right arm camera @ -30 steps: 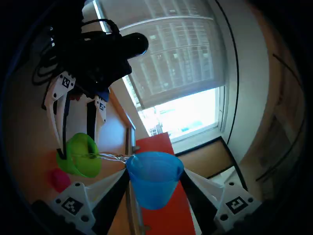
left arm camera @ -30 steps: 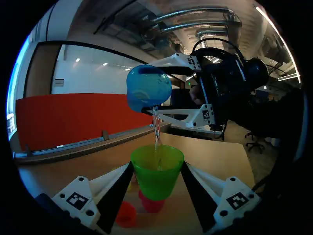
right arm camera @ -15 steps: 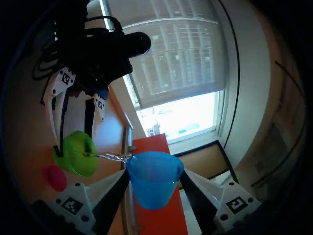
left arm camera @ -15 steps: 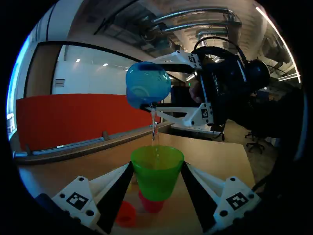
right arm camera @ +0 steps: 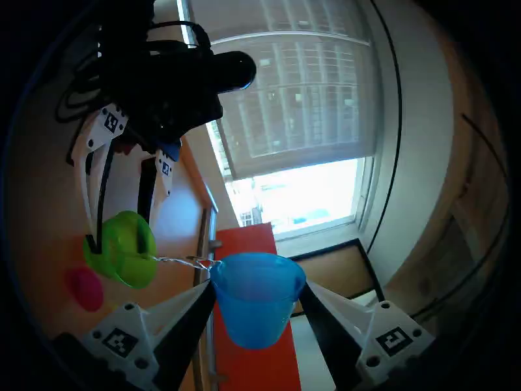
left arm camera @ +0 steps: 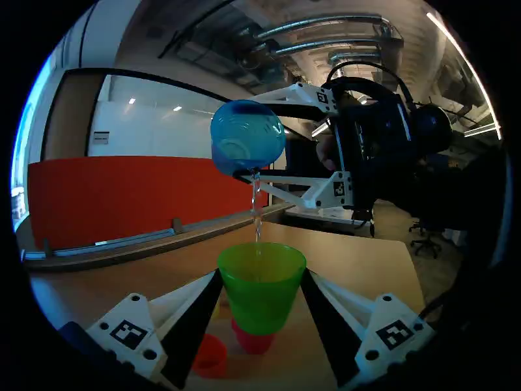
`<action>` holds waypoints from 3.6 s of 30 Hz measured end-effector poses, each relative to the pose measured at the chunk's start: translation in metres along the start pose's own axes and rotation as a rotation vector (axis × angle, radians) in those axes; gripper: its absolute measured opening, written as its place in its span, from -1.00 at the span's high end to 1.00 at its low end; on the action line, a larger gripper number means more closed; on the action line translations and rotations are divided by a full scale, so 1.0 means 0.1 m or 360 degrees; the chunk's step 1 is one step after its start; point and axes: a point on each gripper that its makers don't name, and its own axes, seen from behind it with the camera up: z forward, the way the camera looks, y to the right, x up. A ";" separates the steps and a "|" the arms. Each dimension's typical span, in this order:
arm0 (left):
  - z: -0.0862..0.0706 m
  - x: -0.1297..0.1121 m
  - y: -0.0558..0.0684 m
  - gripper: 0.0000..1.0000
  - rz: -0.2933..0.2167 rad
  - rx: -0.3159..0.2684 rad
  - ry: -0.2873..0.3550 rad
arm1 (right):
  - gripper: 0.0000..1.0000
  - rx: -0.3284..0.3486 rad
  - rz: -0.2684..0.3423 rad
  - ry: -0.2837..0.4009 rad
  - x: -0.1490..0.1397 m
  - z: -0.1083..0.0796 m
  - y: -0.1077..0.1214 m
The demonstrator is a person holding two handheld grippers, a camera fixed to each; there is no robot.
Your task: Pour water
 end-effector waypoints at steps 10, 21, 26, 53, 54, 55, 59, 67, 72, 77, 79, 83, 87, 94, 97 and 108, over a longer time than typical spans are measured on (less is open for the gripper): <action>0.00 -0.01 0.02 -0.71 0.0009 -0.0003 -0.0004 | -0.83 -0.0006 -0.0063 0.0007 0.01 0.02 0.01; 0.01 -0.02 0.01 -0.71 0.0002 -0.0001 -0.0002 | -0.82 -0.0018 -0.0125 0.0015 0.02 0.03 0.03; 0.02 -0.01 0.01 -0.71 0.0001 -0.0001 -0.0001 | -0.82 -0.0018 -0.0162 0.0020 0.02 0.03 0.03; 0.02 0.01 -0.02 -0.71 -0.0005 0.0015 0.0009 | -0.82 -0.0025 -0.0419 0.0036 0.13 0.00 -0.03; 0.01 0.02 -0.02 -0.71 -0.0005 0.0015 0.0009 | -0.82 -0.0026 -0.0429 0.0036 0.13 -0.01 -0.04; 0.01 0.02 -0.02 -0.71 -0.0006 0.0015 0.0009 | -0.82 -0.0026 -0.0441 0.0037 0.14 -0.01 -0.04; 0.01 0.03 -0.03 -0.71 -0.0007 0.0017 0.0011 | -0.82 -0.0030 -0.0471 0.0038 0.16 -0.01 -0.05; 0.00 0.03 -0.05 -0.71 -0.0009 0.0026 0.0014 | -0.82 -0.0024 -0.0446 0.0039 0.17 -0.01 -0.06; 0.00 0.04 -0.05 -0.71 -0.0009 0.0029 0.0013 | -0.82 -0.0026 -0.0400 0.0042 0.17 -0.01 -0.04; -0.01 0.03 -0.04 -0.71 -0.0006 0.0029 0.0012 | -0.83 -0.0037 -0.0257 0.0045 0.16 -0.03 -0.02; -0.01 0.03 -0.04 -0.71 -0.0007 0.0030 0.0011 | -0.82 -0.0041 -0.0161 0.0044 0.15 -0.04 -0.02; -0.02 0.03 -0.05 -0.71 -0.0005 0.0032 0.0008 | -0.82 -0.0044 0.0029 0.0036 0.12 -0.05 -0.02; -0.03 0.03 -0.05 -0.71 -0.0001 0.0035 0.0003 | -0.82 -0.0038 0.0238 0.0026 0.11 -0.09 -0.05; -0.04 0.02 -0.06 -0.71 0.0005 0.0037 -0.0010 | -0.82 -0.0004 0.0646 0.0005 0.11 -0.15 -0.14; -0.05 0.03 -0.06 -0.71 0.0012 0.0037 -0.0016 | -0.82 0.0029 0.0838 -0.0014 0.08 -0.17 -0.22; -0.08 0.04 -0.08 -0.71 0.0023 0.0048 -0.0027 | -0.82 0.0086 0.1498 -0.0053 0.00 -0.23 -0.29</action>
